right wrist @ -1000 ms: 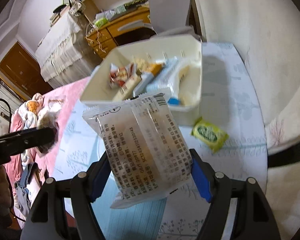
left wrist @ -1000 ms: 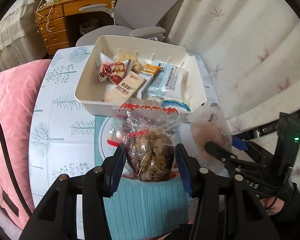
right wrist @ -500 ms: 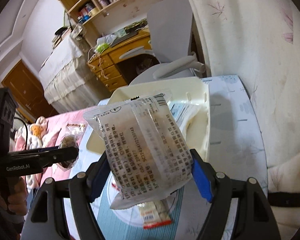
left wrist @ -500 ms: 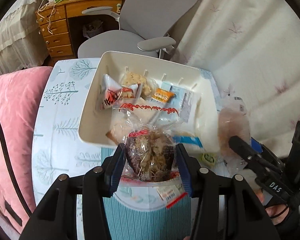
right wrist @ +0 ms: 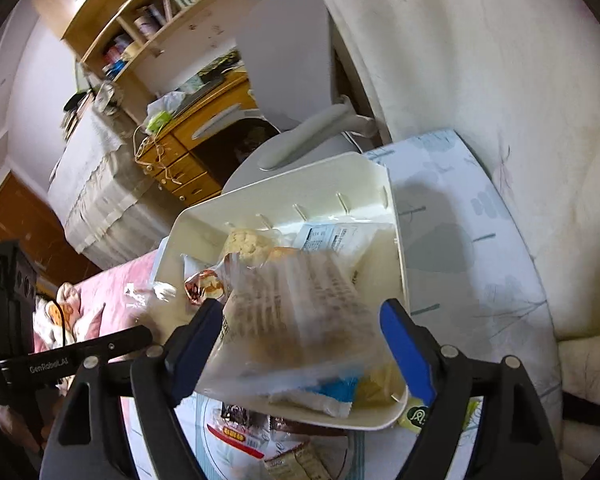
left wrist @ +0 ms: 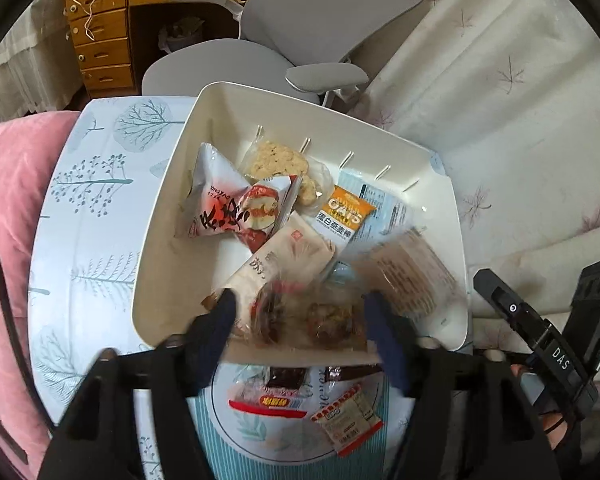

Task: Organize snacks
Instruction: 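Lower both bags into the white tray and open both grippers, then withdraw both grippers from the tray toward the remaining snacks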

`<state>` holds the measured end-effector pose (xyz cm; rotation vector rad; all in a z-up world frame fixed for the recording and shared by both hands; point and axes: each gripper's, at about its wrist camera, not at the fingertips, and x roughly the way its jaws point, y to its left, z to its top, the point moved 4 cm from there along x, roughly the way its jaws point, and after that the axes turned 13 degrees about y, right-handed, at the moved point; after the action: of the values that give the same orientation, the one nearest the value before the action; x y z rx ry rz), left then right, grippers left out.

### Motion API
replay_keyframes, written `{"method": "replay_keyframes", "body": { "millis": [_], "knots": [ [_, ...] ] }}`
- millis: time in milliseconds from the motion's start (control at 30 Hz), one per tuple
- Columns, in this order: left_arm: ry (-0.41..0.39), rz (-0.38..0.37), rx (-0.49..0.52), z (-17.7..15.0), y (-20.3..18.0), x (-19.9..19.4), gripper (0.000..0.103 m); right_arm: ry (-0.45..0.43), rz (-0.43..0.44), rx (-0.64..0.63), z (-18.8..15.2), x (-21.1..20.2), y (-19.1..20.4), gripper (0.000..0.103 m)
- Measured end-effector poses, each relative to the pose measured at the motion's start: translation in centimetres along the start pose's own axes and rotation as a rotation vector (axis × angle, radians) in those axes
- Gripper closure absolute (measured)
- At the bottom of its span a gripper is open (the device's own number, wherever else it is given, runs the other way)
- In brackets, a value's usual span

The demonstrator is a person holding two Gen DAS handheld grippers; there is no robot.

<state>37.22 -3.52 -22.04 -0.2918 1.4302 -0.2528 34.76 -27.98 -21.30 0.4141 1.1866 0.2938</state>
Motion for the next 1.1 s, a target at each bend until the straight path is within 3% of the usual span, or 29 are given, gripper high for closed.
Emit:
{"method": "replay_keyframes", "body": {
  "millis": [133, 467, 1100],
  "knots": [
    [0.011, 0.024, 0.018, -0.2, 0.0, 0.1, 0.032, 0.007, 0.044, 0.084, -0.1, 0.4, -0.8, 0.018],
    [-0.006, 0.028, -0.040, -2.8, 0.3, -2.5, 0.032, -0.002, 0.061, 0.079, -1.6, -1.8, -0.2, 0.018],
    [-0.082, 0.051, -0.104, -13.8, -1.9, -6.3, 0.032, 0.067, 0.151, 0.082, -10.3, -6.3, -0.6, 0.018]
  ]
}}
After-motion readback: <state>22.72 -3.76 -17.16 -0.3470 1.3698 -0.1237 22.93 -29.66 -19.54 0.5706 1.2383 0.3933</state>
